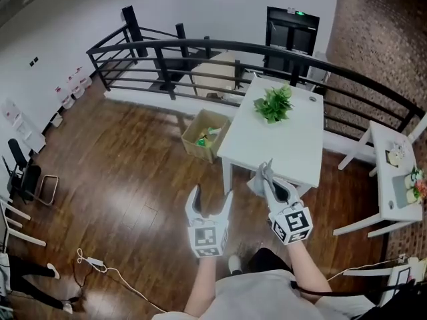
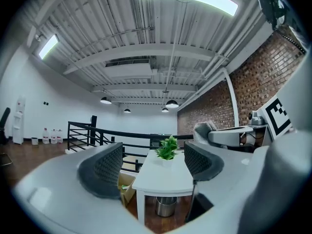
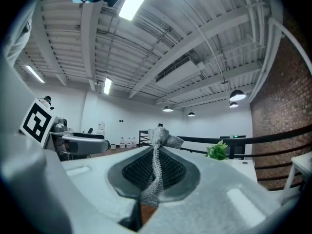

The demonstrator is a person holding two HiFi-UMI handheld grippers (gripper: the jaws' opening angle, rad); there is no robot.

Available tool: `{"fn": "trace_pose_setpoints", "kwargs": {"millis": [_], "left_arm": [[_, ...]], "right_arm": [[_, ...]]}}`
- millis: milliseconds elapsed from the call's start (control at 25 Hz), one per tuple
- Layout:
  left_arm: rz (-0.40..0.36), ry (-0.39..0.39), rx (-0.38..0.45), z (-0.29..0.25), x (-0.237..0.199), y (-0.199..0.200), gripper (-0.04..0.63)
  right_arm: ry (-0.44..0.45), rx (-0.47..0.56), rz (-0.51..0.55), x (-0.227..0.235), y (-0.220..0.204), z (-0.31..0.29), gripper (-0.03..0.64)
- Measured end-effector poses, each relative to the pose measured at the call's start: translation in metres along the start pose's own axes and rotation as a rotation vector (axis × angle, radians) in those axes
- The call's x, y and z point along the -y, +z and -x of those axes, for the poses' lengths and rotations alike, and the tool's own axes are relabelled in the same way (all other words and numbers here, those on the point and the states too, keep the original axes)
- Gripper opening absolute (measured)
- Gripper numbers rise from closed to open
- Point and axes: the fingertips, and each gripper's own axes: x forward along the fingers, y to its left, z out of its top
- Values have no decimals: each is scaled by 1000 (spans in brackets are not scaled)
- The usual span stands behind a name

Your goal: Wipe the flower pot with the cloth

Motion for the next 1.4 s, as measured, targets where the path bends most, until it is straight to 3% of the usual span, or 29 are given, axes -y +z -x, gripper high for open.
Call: {"fn": "trace_pose_setpoints", "kwargs": {"millis": [280,560,720,880,1080,1200,1400], "left_arm": [[14,-23,-53,-87,-22,-23,403],[-47,-94,-50,-234,-16,-9,403],[-89,-140,-22,-326,-5,4,388],[-114,-193,-15,-389,1,0,385],[-77,-320,-121,-469,7,2,392],[-80,-359,-151,-503,-5,-20,385],[-86,-502,-265,-536,16,-78,391]], "right_arm": [[-38,-16,-37,59,-23,-65,11],[-95,51,-75,176,-12,-168,11],[-89,110,-53,241,12,-220,11],[-126,100,-22,285,3,-253,11],[-295,-8,-138,376,-18,-278,11],[-374,-7,-143,400,-28,-283,11],[-504,-29,-147,429,-38,-258,11]]}}
